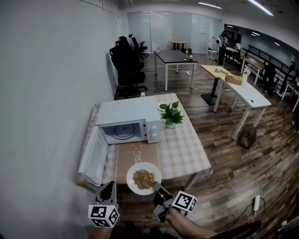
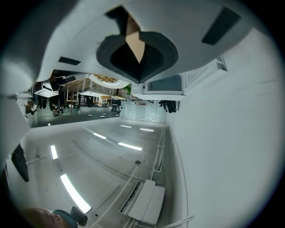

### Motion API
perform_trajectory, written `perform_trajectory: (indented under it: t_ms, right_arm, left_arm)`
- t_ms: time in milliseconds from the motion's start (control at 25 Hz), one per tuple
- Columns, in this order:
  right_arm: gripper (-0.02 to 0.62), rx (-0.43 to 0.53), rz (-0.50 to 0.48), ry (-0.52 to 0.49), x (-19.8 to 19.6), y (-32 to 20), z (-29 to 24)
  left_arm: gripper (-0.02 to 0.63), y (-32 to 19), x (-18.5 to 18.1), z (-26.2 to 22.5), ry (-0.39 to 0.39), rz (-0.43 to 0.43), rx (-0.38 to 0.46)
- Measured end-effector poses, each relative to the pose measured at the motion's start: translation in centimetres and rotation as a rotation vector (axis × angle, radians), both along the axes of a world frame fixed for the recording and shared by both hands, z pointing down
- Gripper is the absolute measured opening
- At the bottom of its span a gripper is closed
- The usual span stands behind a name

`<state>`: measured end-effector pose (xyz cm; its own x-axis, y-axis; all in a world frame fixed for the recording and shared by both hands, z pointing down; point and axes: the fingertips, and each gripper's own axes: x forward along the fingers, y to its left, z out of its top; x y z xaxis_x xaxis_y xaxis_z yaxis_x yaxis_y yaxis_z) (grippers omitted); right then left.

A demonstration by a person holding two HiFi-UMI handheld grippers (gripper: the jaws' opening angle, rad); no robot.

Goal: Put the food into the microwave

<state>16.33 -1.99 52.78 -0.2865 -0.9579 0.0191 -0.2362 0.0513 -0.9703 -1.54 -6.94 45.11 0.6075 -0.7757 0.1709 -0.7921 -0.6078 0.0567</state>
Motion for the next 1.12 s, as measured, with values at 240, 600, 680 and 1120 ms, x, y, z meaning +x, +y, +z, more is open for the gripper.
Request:
perform_trajectory:
  t_ms: [240,600,680,1120]
  right_arm:
    - [0.017,0.009,-0.010,0.008,-0.4,-3.4,-0.2]
    - [0.018,-0.015,0.038,0.049,-0.9,-8.9,-0.4]
    - [0.017,-0.016,0.047,0.053,-1.2,-10.0,-0.5]
    - [0.018,-0.044,0.117,0.062,-2.9,-14.5,-0.6]
  left_arm:
    - [0.008,-3.4,-0.1,-0.6,0.011,-0.006,0.038]
    - [0.008,-9.1,-0.5,-0.2,0.050,0.037,0.022]
    - [0.008,-10.3,-0.9,-0.5,0.058,0.025,0.036]
    - [0.008,-16.1,-1.3,0.4,0.110,0.088,-0.027]
